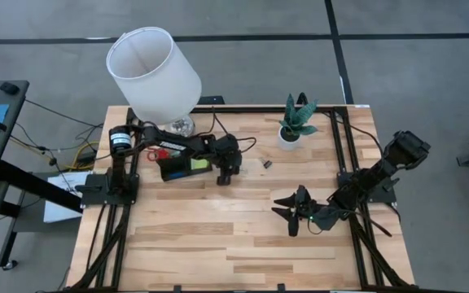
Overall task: Pick and place office supplies into organizer
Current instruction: Put the left black binder clip into the black desk organizer
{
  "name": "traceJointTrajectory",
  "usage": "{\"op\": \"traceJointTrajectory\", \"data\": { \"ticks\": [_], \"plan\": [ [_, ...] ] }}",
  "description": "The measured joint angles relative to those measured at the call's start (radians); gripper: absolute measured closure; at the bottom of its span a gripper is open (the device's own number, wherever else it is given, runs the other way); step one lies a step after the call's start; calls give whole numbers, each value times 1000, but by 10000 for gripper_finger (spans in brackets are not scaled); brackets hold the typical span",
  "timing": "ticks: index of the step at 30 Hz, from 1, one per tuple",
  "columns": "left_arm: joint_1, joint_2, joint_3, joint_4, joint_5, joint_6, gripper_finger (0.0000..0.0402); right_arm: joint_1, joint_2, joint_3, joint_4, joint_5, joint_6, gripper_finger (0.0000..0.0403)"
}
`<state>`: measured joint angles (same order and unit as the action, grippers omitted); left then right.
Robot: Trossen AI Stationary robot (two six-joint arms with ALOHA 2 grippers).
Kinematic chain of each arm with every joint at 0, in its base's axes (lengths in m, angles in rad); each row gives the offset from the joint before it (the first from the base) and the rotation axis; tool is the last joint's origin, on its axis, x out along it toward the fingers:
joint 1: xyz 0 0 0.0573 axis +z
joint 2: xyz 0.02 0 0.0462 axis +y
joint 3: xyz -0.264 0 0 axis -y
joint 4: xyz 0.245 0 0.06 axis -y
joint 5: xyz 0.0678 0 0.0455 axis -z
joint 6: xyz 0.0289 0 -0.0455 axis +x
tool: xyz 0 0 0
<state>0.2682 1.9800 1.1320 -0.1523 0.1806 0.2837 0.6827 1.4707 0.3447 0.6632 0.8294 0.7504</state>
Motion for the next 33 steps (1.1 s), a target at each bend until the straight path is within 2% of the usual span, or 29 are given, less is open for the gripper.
{"op": "traceJointTrajectory", "data": {
  "ticks": [6, 9, 11, 16, 21, 23, 26, 30, 33],
  "plan": [
    [-37, -5, 0, -1, -12, -67, 274, 0, 8, 0, -1, 0, 1, 259],
    [-70, -28, 10, -62, -3, -70, 266, 0, 8, 0, 3, -4, 1, 259],
    [-95, -60, 29, -149, -43, -73, 266, 0, 8, 0, 3, -25, 1, 259],
    [-152, -172, 96, -410, -259, -177, 277, 0, 8, 0, 3, -68, 27, 259],
    [-222, -320, 104, -609, -331, -232, 277, 6, 8, 0, 2, -72, 35, 259],
    [-253, -381, 103, -749, -432, -275, 274, 11, 8, 0, 3, -72, 36, 259],
    [-291, -449, 102, -976, -587, -426, 270, 19, 8, 0, 3, -72, 36, 259],
    [-333, -509, 72, -1209, -608, -643, 269, 24, 8, 0, 3, -72, 36, 259],
    [-357, -552, -6, -1260, -613, -748, 269, 24, 8, 0, -1, -72, 36, 259]
  ]
}}
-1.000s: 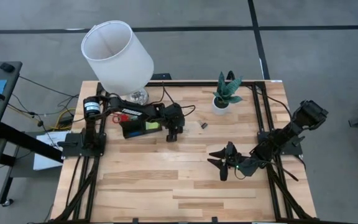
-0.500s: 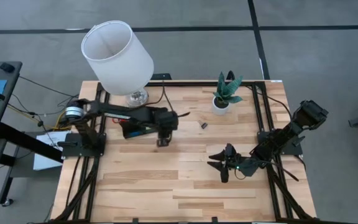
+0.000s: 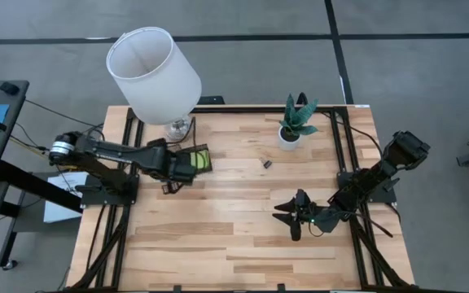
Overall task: Pick and place office supplies into organizer
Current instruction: Put the left black binder clip into the black desk organizer, then put the black binder clip into the black desk organizer
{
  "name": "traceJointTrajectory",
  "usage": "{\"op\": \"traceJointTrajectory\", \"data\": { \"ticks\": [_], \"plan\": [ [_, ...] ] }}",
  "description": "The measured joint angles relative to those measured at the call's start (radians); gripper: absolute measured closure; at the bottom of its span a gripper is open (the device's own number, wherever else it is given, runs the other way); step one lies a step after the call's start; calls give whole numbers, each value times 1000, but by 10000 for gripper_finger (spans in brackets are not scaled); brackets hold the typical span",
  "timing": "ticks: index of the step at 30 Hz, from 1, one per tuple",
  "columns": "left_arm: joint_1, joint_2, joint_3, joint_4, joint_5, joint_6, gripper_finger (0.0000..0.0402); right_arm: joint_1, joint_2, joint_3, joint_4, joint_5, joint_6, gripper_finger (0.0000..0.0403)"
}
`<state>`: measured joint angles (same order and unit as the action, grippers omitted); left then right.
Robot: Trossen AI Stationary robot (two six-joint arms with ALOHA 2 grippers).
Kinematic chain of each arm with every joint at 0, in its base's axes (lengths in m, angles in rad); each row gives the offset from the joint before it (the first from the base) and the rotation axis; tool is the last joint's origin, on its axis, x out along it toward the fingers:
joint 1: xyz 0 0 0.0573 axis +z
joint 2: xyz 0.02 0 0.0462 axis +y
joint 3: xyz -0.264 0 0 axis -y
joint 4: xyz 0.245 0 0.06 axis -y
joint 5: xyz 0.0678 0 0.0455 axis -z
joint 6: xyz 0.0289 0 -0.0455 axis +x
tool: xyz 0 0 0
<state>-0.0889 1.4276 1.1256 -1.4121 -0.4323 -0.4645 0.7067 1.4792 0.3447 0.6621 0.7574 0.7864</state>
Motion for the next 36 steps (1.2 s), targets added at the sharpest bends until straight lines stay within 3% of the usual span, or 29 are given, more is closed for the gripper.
{"op": "traceJointTrajectory", "data": {
  "ticks": [7, 13, 21, 36],
  "plan": [
    [-10, -59, -248, 112, -62, -123, 269, 0, 0, 0, 0, 0, 0, 259],
    [14, -59, -377, 321, -58, -63, 267, 0, 0, 0, 1, 1, 0, 259],
    [56, -59, -397, 359, -122, -43, 237, 0, 0, 0, 4, 2, 0, 259],
    [61, -59, -397, 532, -50, 10, 201, 0, 0, 0, 4, 2, 0, 259]
  ]
}}
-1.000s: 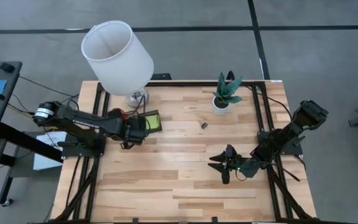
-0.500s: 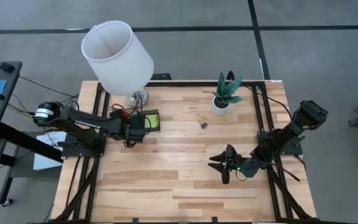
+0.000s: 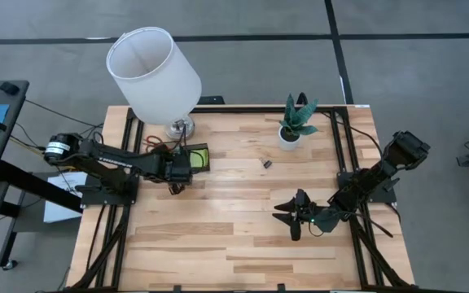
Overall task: Pick and place office supplies into organizer
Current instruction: Put the black binder clip into the black desk organizer
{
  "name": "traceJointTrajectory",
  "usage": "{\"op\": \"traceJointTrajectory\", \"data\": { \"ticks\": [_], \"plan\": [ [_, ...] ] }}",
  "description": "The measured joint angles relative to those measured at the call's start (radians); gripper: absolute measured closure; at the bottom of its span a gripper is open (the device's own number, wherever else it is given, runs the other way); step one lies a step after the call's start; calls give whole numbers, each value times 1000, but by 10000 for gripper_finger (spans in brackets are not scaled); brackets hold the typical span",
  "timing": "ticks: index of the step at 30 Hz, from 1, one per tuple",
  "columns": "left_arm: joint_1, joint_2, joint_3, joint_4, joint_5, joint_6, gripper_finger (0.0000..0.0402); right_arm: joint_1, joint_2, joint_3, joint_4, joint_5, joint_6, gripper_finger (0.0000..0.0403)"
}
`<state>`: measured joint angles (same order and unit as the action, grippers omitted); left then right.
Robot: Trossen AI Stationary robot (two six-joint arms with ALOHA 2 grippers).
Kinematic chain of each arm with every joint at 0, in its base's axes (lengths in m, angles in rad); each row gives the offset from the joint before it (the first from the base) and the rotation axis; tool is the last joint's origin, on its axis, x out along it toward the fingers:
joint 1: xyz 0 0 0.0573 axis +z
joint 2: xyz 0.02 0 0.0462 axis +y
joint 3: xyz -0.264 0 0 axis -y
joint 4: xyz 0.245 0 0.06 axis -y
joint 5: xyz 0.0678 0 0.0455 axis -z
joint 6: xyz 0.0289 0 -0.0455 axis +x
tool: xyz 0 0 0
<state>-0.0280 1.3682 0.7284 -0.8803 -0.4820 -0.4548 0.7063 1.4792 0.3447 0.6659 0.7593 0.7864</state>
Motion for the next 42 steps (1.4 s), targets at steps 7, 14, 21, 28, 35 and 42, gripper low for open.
{"op": "traceJointTrajectory", "data": {
  "ticks": [7, 14, 21, 28, 35, 42],
  "plan": [
    [0, 0, 57, 99, 146, 88, 212, 0, 0, 0, 0, 0, 0, 259],
    [0, 0, 121, 296, 152, 236, 219, -9, 0, 0, 0, 0, 14, 259],
    [0, 9, 120, 522, 172, 365, 220, -9, 0, 0, 0, 0, 146, 259],
    [0, 9, 120, 529, 162, 335, 220, -110, 0, 0, -87, 41, 148, 259],
    [0, 9, 120, 526, 164, 324, 220, -280, 0, 0, -141, -23, -116, 247],
    [0, 9, 120, 499, 164, 288, 220, -456, 0, 0, -175, -34, -219, 187]
  ]
}}
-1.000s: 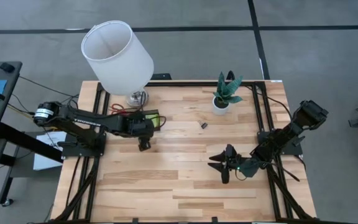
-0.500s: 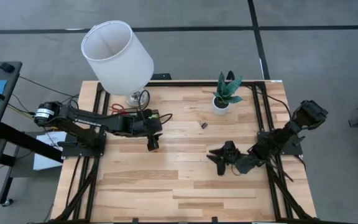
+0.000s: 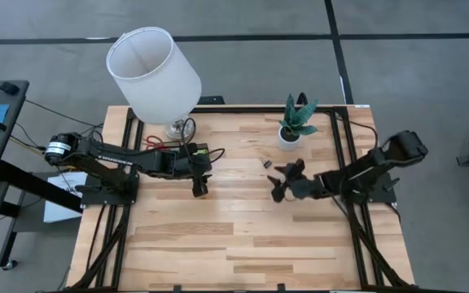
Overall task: Pick and place office supplies into organizer
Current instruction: Put the black binder clip into the black desk organizer
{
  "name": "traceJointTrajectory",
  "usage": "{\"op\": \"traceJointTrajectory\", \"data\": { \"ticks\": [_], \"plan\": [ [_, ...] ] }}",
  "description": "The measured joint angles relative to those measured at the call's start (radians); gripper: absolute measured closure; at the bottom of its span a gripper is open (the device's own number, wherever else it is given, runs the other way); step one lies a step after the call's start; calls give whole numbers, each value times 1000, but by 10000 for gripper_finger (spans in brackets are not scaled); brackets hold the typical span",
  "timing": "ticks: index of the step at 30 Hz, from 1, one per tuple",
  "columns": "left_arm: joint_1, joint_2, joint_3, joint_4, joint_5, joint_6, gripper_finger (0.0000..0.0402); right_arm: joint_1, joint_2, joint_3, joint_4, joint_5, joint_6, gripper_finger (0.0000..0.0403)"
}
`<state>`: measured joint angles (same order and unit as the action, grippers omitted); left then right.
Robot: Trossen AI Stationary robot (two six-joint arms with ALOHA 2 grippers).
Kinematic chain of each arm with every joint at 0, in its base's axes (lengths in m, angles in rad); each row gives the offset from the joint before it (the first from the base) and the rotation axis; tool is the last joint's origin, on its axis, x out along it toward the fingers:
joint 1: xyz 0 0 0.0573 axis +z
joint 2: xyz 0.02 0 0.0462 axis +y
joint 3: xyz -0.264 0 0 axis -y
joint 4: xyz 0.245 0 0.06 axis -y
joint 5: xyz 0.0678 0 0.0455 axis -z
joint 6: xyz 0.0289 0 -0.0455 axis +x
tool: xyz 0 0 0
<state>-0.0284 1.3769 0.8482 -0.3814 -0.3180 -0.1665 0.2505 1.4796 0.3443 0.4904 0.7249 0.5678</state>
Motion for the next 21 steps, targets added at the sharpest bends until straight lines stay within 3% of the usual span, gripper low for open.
{"op": "traceJointTrajectory", "data": {
  "ticks": [4, 10, 13, 21],
  "plan": [
    [0, 0, 0, -4, 0, -1, 220, -100, 0, 0, -53, -22, -1, 161],
    [0, 0, 0, -4, -1, 0, 220, -189, 0, 0, -40, -92, -64, 161],
    [0, 0, 0, -4, -1, 1, 220, -210, 0, 0, -28, -147, -71, 163],
    [0, 0, 0, -4, -1, 4, 220, -212, 53, 1, 63, -151, -84, 163]
  ]
}}
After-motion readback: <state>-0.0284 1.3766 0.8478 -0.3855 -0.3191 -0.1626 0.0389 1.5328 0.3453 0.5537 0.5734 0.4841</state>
